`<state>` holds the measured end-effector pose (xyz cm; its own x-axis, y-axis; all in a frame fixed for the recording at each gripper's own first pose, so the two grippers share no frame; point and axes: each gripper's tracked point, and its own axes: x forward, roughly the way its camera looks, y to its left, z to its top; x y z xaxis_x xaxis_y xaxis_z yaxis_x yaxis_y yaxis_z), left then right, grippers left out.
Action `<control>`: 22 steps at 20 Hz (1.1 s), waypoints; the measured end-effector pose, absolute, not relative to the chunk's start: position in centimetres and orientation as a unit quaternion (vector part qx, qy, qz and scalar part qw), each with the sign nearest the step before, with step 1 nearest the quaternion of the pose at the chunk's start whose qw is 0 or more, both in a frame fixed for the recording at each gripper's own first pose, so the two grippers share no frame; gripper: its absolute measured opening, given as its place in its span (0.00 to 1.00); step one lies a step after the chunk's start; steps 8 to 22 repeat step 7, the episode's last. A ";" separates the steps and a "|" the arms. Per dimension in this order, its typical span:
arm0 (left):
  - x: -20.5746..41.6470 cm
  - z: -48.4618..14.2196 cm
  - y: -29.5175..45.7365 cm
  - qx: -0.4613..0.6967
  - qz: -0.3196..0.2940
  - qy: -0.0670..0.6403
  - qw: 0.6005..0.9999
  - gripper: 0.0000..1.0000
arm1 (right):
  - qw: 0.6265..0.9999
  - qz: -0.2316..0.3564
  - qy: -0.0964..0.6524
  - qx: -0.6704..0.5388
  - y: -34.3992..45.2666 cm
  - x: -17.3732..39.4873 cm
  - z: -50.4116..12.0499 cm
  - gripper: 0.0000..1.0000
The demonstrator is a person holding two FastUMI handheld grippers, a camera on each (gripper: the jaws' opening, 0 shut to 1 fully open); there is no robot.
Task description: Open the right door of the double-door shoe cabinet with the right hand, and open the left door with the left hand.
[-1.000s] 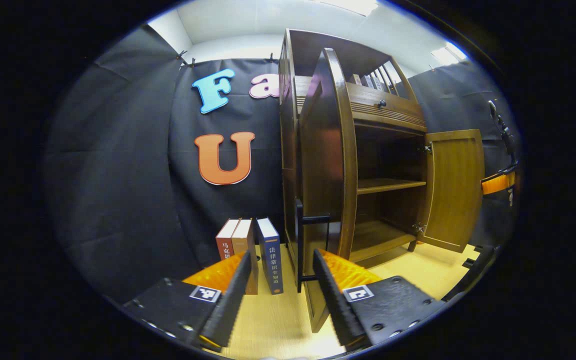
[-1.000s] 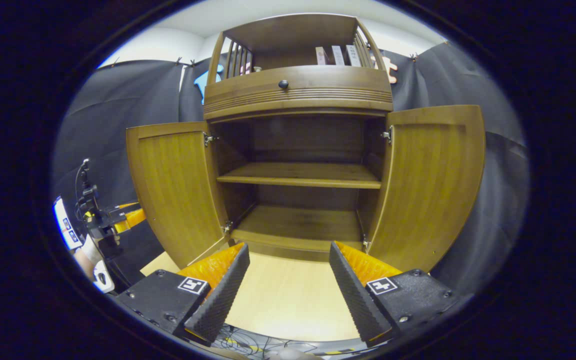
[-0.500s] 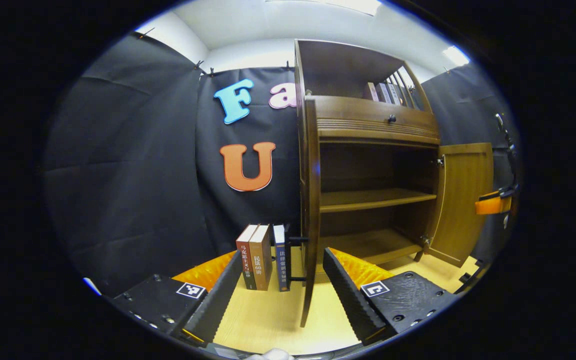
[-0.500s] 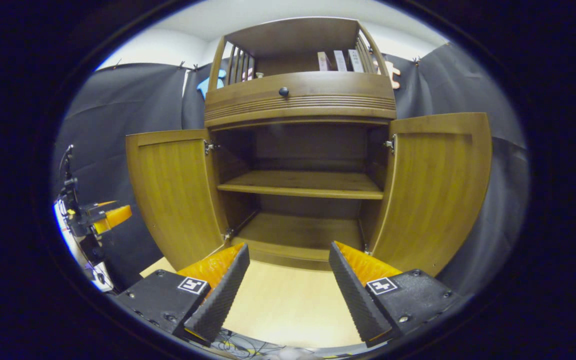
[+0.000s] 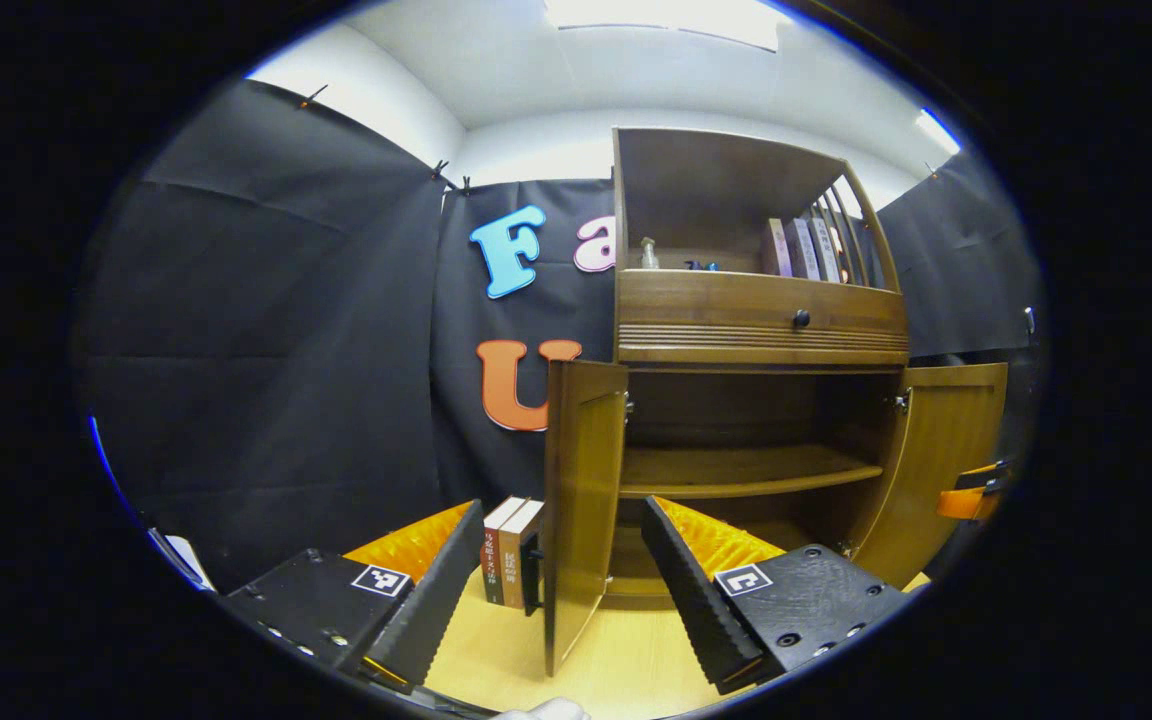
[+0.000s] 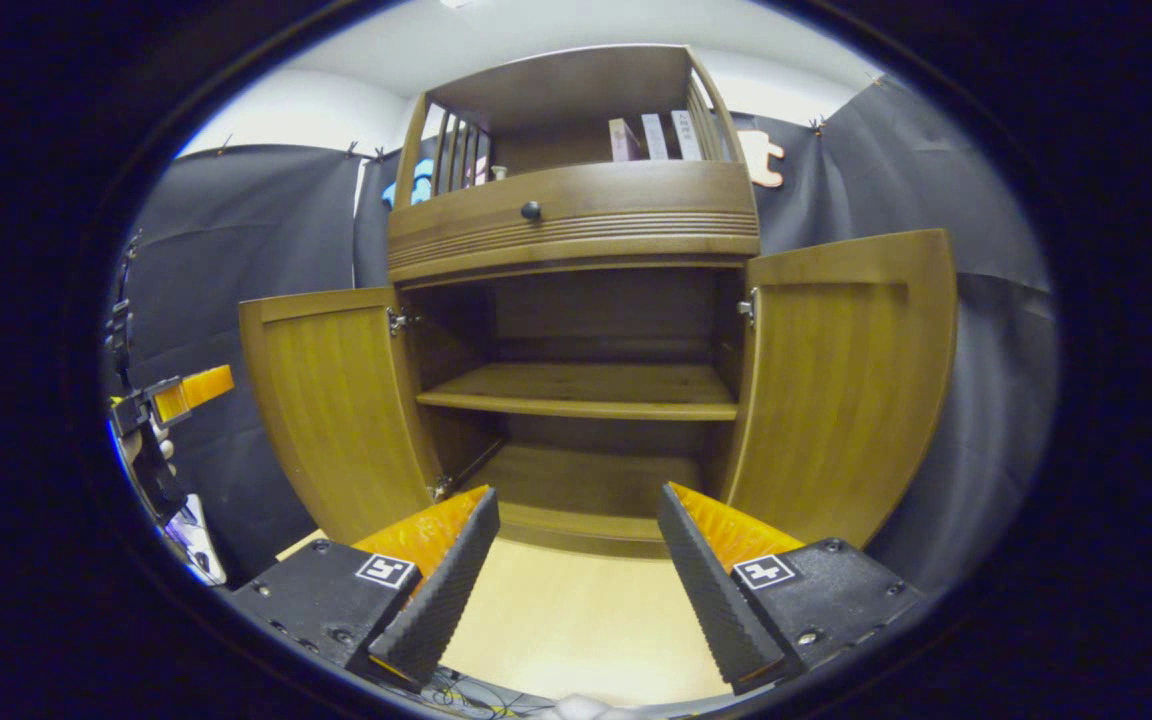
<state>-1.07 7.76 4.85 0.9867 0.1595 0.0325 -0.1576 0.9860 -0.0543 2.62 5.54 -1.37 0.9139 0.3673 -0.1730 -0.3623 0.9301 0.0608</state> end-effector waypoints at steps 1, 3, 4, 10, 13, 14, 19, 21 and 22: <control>-1.0 5.0 6.8 -0.019 0.082 -0.021 0.996 1.00 | 0.979 0.183 0.087 0.016 5.0 2.8 -1.1 1.00; -0.6 4.6 4.8 -0.011 0.082 -0.014 0.997 0.95 | 0.982 0.172 0.077 0.020 3.7 2.9 -0.4 1.00; -0.4 4.5 3.2 -0.015 0.070 -0.012 0.997 1.00 | 0.983 0.166 0.071 0.022 3.1 3.0 0.0 1.00; 0.5 3.7 -1.1 -0.016 0.037 -0.003 0.999 1.00 | 0.987 0.150 0.059 0.026 1.8 3.3 0.6 1.00; 0.5 3.7 -1.1 -0.016 0.037 -0.003 0.999 1.00 | 0.987 0.150 0.059 0.026 1.8 3.3 0.6 1.00; 0.5 3.7 -1.1 -0.016 0.037 -0.003 0.999 1.00 | 0.987 0.150 0.059 0.026 1.8 3.3 0.6 1.00; 0.5 3.7 -1.1 -0.016 0.037 -0.003 0.999 1.00 | 0.987 0.150 0.059 0.026 1.8 3.3 0.6 1.00; 0.5 3.7 -1.1 -0.016 0.037 -0.003 0.999 1.00 | 0.987 0.150 0.059 0.026 1.8 3.3 0.6 1.00; 0.5 3.7 -1.1 -0.016 0.037 -0.003 0.999 1.00 | 0.987 0.150 0.059 0.026 1.8 3.3 0.6 1.00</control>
